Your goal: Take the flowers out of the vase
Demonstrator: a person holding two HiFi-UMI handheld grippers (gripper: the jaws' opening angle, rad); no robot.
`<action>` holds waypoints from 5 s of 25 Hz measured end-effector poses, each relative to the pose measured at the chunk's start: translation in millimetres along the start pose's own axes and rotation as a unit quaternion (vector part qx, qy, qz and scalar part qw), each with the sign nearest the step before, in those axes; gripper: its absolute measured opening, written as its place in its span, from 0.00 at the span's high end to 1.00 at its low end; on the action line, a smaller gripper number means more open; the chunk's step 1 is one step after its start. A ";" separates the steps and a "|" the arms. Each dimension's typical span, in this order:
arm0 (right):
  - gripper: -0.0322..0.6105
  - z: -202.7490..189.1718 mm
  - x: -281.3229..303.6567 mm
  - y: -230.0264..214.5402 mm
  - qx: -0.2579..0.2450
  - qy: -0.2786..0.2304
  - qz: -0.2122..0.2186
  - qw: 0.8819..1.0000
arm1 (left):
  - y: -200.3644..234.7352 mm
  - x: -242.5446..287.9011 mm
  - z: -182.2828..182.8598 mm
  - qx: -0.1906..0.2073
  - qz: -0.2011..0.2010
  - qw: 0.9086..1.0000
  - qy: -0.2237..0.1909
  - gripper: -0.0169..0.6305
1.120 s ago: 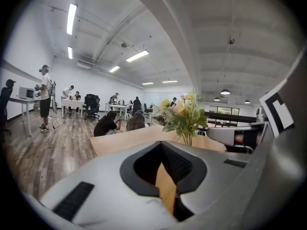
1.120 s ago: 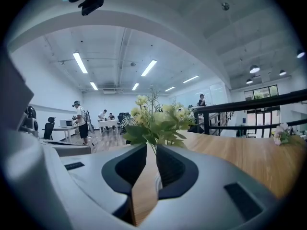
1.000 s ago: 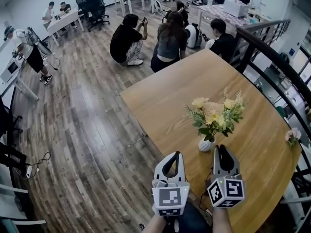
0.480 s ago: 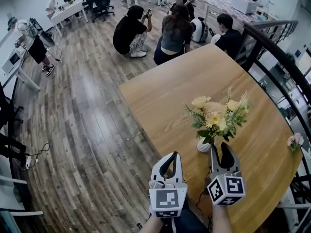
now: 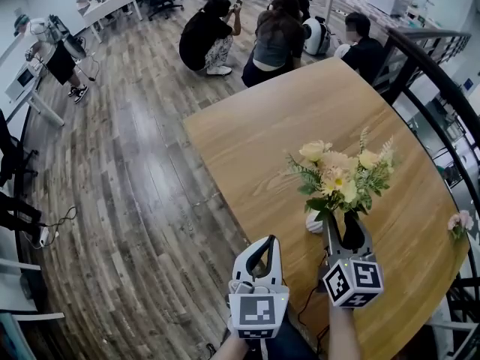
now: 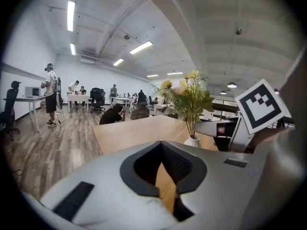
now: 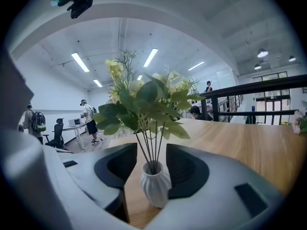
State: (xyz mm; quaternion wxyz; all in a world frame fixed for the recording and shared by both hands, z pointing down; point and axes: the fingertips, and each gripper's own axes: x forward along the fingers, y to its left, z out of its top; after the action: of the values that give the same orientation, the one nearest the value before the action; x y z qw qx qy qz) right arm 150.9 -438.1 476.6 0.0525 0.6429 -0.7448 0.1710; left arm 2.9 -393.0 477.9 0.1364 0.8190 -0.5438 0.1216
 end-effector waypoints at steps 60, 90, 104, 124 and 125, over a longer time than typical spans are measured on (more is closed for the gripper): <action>0.82 59.3 4.7 -4.2 -0.031 -0.102 -0.003 0.994 | 5.0 -0.5 -2.7 -0.012 0.019 1.000 0.007 0.93; 0.82 134.0 -46.2 10.3 -0.045 -0.185 -0.027 0.981 | 0.3 -12.9 64.9 0.005 -0.014 0.998 -0.059 0.93; 0.82 121.5 -93.9 -52.2 -0.047 -0.170 -0.096 0.980 | -71.2 8.5 71.9 0.027 -0.081 0.994 -0.066 0.93; 0.82 64.5 -124.4 -100.7 -0.004 -0.115 -0.132 0.984 | -143.8 29.3 60.9 0.048 -0.135 0.989 -0.032 0.93; 0.82 60.2 -124.8 -100.9 -0.002 -0.111 -0.132 0.985 | -145.7 29.7 58.1 0.049 -0.137 0.989 -0.029 0.93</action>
State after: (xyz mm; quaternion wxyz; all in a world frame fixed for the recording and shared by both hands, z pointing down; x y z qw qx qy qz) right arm 278.8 -351.8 402.0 -0.0066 0.7505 -0.6548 0.0889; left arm 151.7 -385.0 420.7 0.0956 0.8947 -0.4236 0.1046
